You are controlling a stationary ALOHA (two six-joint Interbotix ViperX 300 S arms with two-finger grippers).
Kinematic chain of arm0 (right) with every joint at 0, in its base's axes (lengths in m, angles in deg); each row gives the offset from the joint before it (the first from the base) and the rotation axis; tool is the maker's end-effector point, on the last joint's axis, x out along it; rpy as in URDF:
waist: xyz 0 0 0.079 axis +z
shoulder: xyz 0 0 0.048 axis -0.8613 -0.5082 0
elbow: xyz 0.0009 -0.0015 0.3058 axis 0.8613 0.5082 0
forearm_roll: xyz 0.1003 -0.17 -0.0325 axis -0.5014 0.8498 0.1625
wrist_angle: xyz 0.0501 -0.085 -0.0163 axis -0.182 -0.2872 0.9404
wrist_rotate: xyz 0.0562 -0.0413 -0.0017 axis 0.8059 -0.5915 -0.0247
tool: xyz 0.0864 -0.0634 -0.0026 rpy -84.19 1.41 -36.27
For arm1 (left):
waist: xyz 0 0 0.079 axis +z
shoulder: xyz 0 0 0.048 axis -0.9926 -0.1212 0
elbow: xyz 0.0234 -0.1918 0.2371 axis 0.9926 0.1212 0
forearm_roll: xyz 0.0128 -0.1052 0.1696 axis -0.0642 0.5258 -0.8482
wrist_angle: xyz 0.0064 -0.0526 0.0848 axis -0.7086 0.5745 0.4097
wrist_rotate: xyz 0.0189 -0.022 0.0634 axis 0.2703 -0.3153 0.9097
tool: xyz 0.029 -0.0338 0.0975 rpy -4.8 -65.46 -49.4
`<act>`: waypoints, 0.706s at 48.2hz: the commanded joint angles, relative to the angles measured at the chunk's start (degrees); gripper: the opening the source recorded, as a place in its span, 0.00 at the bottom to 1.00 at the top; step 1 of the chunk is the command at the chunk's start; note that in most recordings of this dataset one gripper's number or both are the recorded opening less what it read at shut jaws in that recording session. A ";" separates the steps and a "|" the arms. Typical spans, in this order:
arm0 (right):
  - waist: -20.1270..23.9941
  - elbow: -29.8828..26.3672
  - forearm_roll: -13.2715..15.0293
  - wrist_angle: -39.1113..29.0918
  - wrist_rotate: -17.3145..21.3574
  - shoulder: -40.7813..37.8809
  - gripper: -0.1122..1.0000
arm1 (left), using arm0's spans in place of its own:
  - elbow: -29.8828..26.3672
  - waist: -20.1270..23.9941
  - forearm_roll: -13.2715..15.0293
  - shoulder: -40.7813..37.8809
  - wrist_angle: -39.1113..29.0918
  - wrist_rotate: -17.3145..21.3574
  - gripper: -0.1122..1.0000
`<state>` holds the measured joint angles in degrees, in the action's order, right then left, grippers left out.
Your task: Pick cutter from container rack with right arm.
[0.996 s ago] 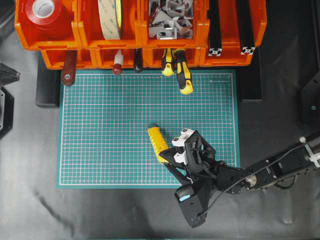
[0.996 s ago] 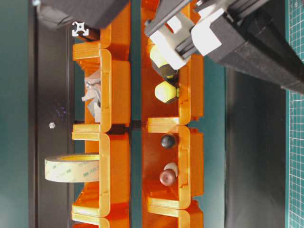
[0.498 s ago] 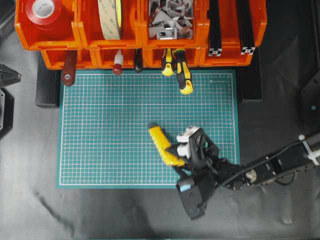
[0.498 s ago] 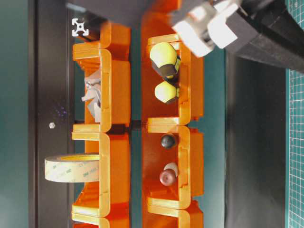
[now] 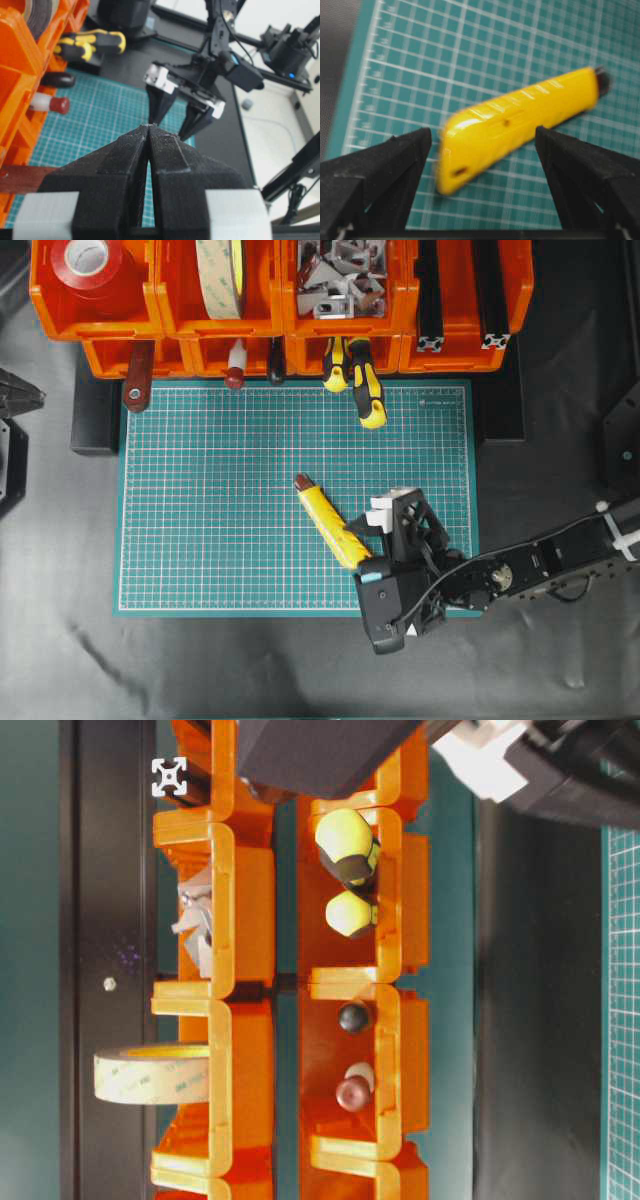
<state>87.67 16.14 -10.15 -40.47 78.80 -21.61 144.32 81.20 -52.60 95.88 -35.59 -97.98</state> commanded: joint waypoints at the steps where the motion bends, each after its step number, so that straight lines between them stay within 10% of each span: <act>1: 0.35 -0.09 -1.85 1.76 1.85 2.02 0.82 | -0.97 0.00 -0.18 -0.18 0.09 -0.70 0.10; 34: -5.98 5.54 -0.97 5.10 8.17 21.80 0.82 | -1.14 0.00 -0.18 0.79 0.00 0.44 0.10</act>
<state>82.05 21.77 -11.56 -37.04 86.80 -3.77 144.32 81.20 -52.60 97.03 -35.85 -97.81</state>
